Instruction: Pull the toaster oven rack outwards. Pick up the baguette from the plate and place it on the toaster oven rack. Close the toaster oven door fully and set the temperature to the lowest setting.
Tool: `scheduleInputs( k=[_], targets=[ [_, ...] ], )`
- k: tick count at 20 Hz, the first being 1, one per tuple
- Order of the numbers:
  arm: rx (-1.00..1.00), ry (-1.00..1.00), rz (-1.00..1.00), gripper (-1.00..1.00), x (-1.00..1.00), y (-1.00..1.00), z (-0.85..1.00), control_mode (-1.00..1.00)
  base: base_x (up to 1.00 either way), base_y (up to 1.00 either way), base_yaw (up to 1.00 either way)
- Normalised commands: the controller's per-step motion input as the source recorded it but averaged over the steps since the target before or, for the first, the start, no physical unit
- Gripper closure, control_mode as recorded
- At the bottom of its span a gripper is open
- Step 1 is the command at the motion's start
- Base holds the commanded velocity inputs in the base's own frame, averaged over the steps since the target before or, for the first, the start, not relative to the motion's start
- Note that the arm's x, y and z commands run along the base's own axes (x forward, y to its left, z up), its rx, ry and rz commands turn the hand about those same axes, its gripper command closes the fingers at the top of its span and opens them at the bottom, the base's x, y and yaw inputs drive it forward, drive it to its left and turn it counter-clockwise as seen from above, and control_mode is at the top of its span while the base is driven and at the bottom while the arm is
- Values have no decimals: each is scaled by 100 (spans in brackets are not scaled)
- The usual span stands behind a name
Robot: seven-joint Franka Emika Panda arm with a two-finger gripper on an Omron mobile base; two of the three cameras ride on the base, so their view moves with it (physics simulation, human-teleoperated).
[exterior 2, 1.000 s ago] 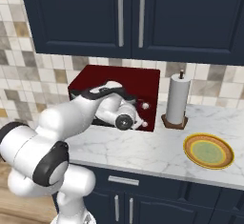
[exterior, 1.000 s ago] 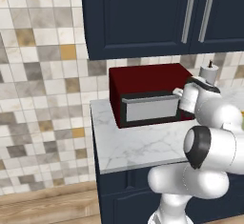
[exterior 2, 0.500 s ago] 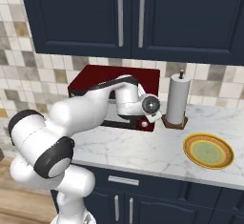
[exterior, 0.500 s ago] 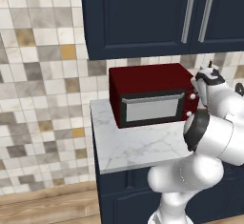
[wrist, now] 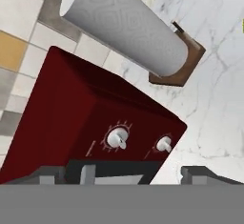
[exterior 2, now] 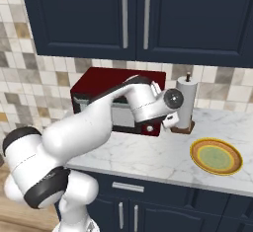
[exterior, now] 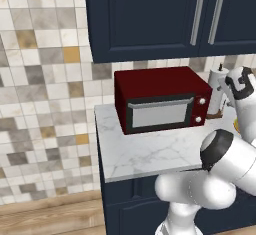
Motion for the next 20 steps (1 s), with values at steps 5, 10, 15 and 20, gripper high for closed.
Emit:
scheduleInputs(
  k=[5, 10, 15, 20],
  targets=[
    [0, 0, 0, -100, -82, 3, 0, -100, 0, 0, 0],
    [-11, 0, 2, -100, -15, 13, -1, -100, 0, 0, 0],
    [-19, 0, 11, -100, 8, 1, -1, -100, 0, 0, 0],
    [-12, -1, 11, -100, 1, 0, -9, -100, 0, 0, 0]
  ],
)
